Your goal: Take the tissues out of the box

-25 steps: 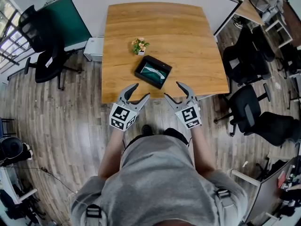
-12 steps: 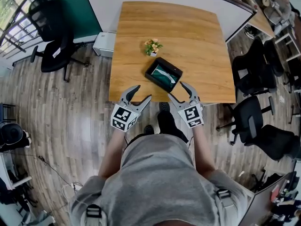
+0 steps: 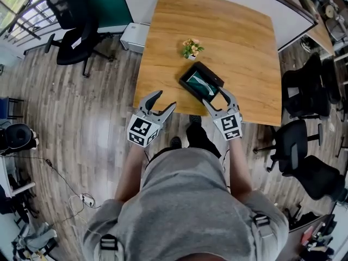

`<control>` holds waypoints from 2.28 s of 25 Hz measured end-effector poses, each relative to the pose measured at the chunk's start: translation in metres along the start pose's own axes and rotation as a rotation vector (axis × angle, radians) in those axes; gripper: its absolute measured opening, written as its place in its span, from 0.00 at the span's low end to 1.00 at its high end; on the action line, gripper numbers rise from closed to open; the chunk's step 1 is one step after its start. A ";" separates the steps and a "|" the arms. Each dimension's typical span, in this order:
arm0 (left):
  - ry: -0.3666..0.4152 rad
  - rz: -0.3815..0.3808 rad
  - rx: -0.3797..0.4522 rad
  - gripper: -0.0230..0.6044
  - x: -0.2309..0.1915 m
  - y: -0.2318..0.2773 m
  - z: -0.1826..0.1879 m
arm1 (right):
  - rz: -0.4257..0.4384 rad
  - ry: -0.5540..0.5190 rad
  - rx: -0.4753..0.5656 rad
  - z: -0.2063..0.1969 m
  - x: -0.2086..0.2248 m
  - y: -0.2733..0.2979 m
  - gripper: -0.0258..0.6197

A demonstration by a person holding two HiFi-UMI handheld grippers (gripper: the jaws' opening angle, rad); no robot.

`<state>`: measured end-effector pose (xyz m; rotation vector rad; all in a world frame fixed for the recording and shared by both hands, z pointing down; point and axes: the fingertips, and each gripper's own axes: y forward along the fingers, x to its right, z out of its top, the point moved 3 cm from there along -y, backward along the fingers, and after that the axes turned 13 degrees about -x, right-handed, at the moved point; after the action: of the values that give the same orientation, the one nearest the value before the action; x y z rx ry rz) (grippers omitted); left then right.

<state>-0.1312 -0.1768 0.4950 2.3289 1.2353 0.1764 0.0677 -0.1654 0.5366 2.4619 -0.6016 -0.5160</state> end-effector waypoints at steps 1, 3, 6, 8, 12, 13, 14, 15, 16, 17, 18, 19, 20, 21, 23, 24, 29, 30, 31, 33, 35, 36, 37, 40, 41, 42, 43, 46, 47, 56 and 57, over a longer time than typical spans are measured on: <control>-0.004 0.003 -0.004 0.46 -0.002 0.002 0.000 | 0.009 0.000 -0.005 -0.001 0.001 0.004 0.51; -0.013 0.009 -0.013 0.46 -0.006 0.008 0.001 | 0.030 0.004 -0.018 -0.005 0.002 0.012 0.51; -0.025 0.017 -0.029 0.46 -0.010 0.019 0.002 | 0.069 0.027 -0.029 -0.012 0.006 0.024 0.51; -0.036 0.021 -0.033 0.46 -0.011 0.027 0.004 | 0.097 0.041 -0.032 -0.015 0.010 0.033 0.51; -0.061 0.028 -0.059 0.46 -0.012 0.043 0.003 | 0.139 0.044 -0.055 -0.025 0.019 0.050 0.51; -0.070 0.031 -0.067 0.46 -0.012 0.047 0.002 | 0.152 0.042 -0.064 -0.029 0.021 0.054 0.51; -0.077 0.036 -0.074 0.46 -0.012 0.051 0.002 | 0.166 0.037 -0.075 -0.033 0.022 0.058 0.51; -0.083 0.042 -0.080 0.46 -0.013 0.056 0.002 | 0.181 0.030 -0.085 -0.037 0.023 0.062 0.51; -0.086 0.048 -0.085 0.46 -0.014 0.061 0.002 | 0.196 0.025 -0.094 -0.041 0.024 0.067 0.51; -0.088 0.053 -0.089 0.46 -0.015 0.066 0.003 | 0.210 0.019 -0.102 -0.045 0.025 0.071 0.51; -0.090 0.057 -0.092 0.46 -0.016 0.071 0.004 | 0.223 0.015 -0.108 -0.048 0.027 0.075 0.51; -0.093 0.060 -0.095 0.46 -0.016 0.076 0.004 | 0.235 0.012 -0.115 -0.052 0.028 0.079 0.51; -0.098 0.064 -0.099 0.46 -0.017 0.080 0.004 | 0.244 0.011 -0.123 -0.055 0.029 0.084 0.51; -0.104 0.069 -0.103 0.46 -0.018 0.084 0.004 | 0.253 0.012 -0.132 -0.059 0.030 0.089 0.51; -0.115 0.080 -0.113 0.46 -0.020 0.090 0.003 | 0.271 0.014 -0.157 -0.066 0.031 0.100 0.51; -0.122 0.086 -0.118 0.46 -0.021 0.092 0.002 | 0.280 0.014 -0.173 -0.070 0.031 0.105 0.51; -0.159 0.105 -0.152 0.46 -0.018 0.100 -0.001 | 0.347 0.021 -0.218 -0.078 0.026 0.126 0.51; -0.161 0.110 -0.151 0.46 -0.019 0.101 -0.001 | 0.355 0.019 -0.224 -0.078 0.025 0.130 0.51; -0.164 0.114 -0.152 0.46 -0.020 0.103 -0.001 | 0.357 0.014 -0.232 -0.079 0.026 0.135 0.51; -0.169 0.120 -0.157 0.46 -0.023 0.107 -0.002 | 0.348 -0.002 -0.252 -0.082 0.028 0.145 0.51; -0.177 0.125 -0.163 0.46 -0.026 0.111 -0.004 | 0.339 -0.018 -0.278 -0.085 0.029 0.153 0.51; -0.183 0.126 -0.166 0.46 -0.026 0.112 -0.006 | 0.337 -0.023 -0.296 -0.087 0.030 0.156 0.51; -0.189 0.128 -0.170 0.46 -0.027 0.113 -0.008 | 0.336 -0.024 -0.314 -0.089 0.030 0.159 0.51; -0.199 0.131 -0.177 0.46 -0.027 0.117 -0.011 | 0.340 -0.020 -0.351 -0.093 0.029 0.165 0.51; -0.202 0.132 -0.177 0.46 -0.027 0.117 -0.010 | 0.342 -0.021 -0.361 -0.094 0.029 0.166 0.51; -0.203 0.132 -0.176 0.46 -0.027 0.118 -0.010 | 0.345 -0.021 -0.371 -0.094 0.028 0.167 0.51; -0.202 0.131 -0.174 0.46 -0.027 0.119 -0.009 | 0.348 -0.022 -0.381 -0.095 0.028 0.168 0.50; -0.191 0.124 -0.170 0.46 -0.025 0.120 -0.006 | 0.348 -0.040 -0.420 -0.098 0.028 0.172 0.49; -0.188 0.124 -0.169 0.46 -0.024 0.121 -0.005 | 0.347 -0.050 -0.437 -0.100 0.029 0.174 0.48; -0.189 0.121 -0.169 0.46 -0.025 0.121 -0.008 | 0.343 -0.109 -0.528 -0.106 0.026 0.182 0.37; -0.189 0.120 -0.170 0.46 -0.026 0.121 -0.009 | 0.346 -0.126 -0.535 -0.107 0.025 0.182 0.34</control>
<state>-0.0593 -0.2508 0.5639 2.2159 0.9527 0.0951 0.0833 -0.2704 0.7211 1.7878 -0.8017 -0.6013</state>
